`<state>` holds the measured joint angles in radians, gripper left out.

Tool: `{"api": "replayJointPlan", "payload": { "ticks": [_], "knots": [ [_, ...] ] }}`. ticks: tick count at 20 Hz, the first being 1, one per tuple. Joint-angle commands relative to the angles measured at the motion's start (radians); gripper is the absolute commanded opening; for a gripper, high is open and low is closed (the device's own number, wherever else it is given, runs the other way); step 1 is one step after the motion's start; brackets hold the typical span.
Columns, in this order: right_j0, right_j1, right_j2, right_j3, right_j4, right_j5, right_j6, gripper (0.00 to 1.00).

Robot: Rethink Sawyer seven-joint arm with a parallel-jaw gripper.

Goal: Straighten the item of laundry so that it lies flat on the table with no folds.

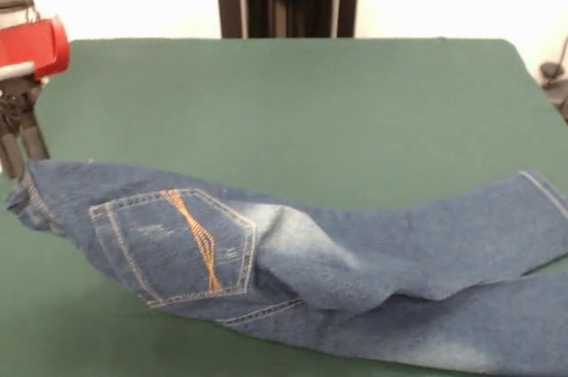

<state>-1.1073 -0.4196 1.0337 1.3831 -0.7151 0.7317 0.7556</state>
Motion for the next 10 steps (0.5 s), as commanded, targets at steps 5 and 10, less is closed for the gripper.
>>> {"api": "replayJointPlan", "payload": {
  "ticks": [5, 10],
  "knots": [
    [0.015, 0.063, -0.221, 0.065, -0.103, -1.491, -0.403, 0.00],
    [0.079, -0.015, -0.361, 0.057, -0.077, -1.638, -0.331, 0.00]
  ]
}}
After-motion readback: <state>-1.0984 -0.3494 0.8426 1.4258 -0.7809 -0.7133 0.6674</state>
